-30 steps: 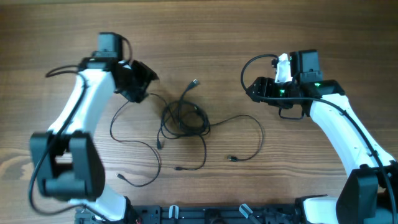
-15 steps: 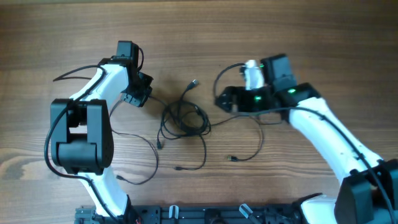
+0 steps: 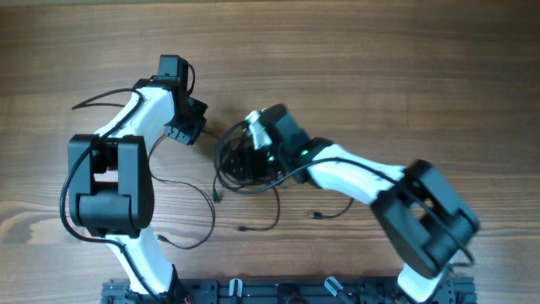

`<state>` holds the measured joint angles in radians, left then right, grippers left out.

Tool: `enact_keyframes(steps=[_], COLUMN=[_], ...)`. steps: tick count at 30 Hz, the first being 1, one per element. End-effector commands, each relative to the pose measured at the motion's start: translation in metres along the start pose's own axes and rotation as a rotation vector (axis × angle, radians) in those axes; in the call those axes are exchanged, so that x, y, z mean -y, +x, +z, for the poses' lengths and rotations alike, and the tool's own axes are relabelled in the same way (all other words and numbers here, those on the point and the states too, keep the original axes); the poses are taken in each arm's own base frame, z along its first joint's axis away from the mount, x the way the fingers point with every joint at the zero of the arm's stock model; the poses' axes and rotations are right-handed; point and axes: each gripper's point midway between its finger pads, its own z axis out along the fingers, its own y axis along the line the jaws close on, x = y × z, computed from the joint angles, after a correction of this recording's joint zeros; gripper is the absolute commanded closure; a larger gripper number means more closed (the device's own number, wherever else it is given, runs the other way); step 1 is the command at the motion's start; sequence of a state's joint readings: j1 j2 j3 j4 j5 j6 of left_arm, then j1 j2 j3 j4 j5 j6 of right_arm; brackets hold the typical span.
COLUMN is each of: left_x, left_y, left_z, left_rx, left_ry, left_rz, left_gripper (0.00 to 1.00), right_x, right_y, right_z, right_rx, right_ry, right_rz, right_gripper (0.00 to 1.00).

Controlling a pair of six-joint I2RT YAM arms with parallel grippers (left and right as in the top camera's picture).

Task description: Untangle cables

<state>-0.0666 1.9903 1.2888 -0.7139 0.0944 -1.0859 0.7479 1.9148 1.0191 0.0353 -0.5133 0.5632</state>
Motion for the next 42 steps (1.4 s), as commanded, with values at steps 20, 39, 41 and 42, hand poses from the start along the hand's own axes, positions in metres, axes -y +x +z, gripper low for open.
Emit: enact_keyframes(steps=[20,39,41,42], left_x=[0.052,-0.018,-0.016,-0.011], left_y=[-0.129,-0.235,-0.23,-0.225], left_z=[-0.209,-0.34,-0.336,-0.333], left_rx=[0.409,0.667,0.643,0.617], left_ry=[0.42,0.529,0.526,0.538], left_rz=[0.131,-0.27,-0.265,-0.249], left_gripper=[0.96,0.96,0.96,0.96], right_x=[0.193,0.287,0.281,0.276], right_y=[-0.003,0.085,0.074,0.066], right_z=[-0.267,-0.395,-0.382,-0.373], right_rx=[0.251,0.377,0.339,0.318], right_ry=[0.84,1.063,0.97,0.906], right_rz=[0.514,1.087,0.996,0.936], right_gripper=[0.96,0.93,0.65,0.34])
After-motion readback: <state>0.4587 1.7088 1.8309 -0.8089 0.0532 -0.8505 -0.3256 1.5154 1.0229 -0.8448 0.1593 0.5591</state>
